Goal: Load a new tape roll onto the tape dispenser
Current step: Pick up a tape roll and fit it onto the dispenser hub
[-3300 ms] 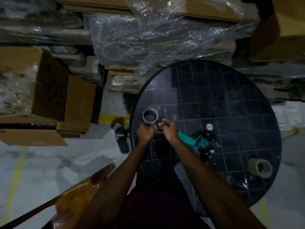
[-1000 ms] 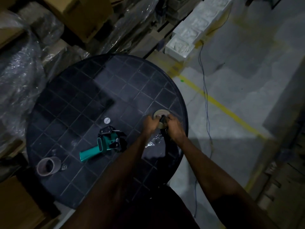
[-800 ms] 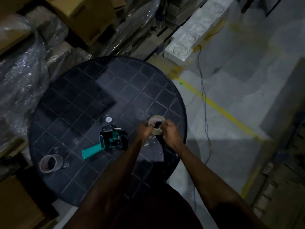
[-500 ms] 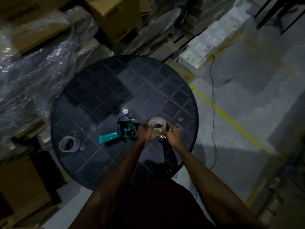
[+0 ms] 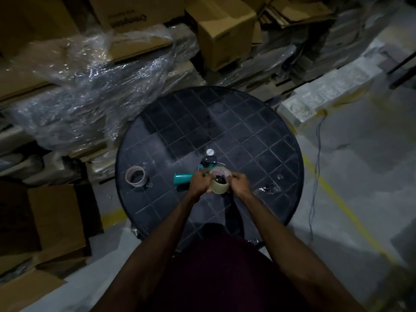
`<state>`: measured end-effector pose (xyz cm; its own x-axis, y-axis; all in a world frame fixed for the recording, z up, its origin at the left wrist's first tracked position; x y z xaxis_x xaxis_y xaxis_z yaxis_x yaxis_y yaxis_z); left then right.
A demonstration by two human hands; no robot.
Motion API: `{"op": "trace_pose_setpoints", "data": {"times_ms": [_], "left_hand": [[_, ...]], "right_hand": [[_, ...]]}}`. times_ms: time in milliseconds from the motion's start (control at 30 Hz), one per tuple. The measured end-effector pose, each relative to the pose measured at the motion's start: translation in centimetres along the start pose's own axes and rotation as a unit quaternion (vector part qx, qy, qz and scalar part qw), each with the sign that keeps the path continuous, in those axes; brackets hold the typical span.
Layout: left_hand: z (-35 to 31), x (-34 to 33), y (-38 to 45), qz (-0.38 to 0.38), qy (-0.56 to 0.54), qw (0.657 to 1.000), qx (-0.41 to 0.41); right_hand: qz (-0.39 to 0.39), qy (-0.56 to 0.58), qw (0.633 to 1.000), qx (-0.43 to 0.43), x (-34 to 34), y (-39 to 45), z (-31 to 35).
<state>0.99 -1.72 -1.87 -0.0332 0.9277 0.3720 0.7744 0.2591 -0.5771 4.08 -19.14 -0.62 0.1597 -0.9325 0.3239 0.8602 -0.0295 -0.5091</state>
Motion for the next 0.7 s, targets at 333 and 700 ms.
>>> {"op": "trace_pose_setpoints", "data": {"times_ms": [333, 700], "left_hand": [[0.9, 1.6, 1.2, -0.023, 0.023, 0.999, 0.002], [-0.3, 1.2, 3.3, -0.006, 0.050, 0.997, -0.061]], "right_hand": [[-0.054, -0.073, 0.996, -0.004, -1.1, -0.6, 2.4], [-0.077, -0.104, 0.991, -0.038, -0.6, 1.9, 2.9]]}}
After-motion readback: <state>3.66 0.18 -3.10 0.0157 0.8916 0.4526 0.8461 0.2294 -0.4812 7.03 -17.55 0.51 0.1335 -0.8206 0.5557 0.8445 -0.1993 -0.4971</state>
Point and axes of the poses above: each hand's wrist, its own y-axis towards the middle knuckle, its own x-axis out of the back of the hand, z = x × y, the point moved 6 cm from there along y, towards the middle knuckle, and after that the axes turned 9 degrees about y, right-handed, at the moved point
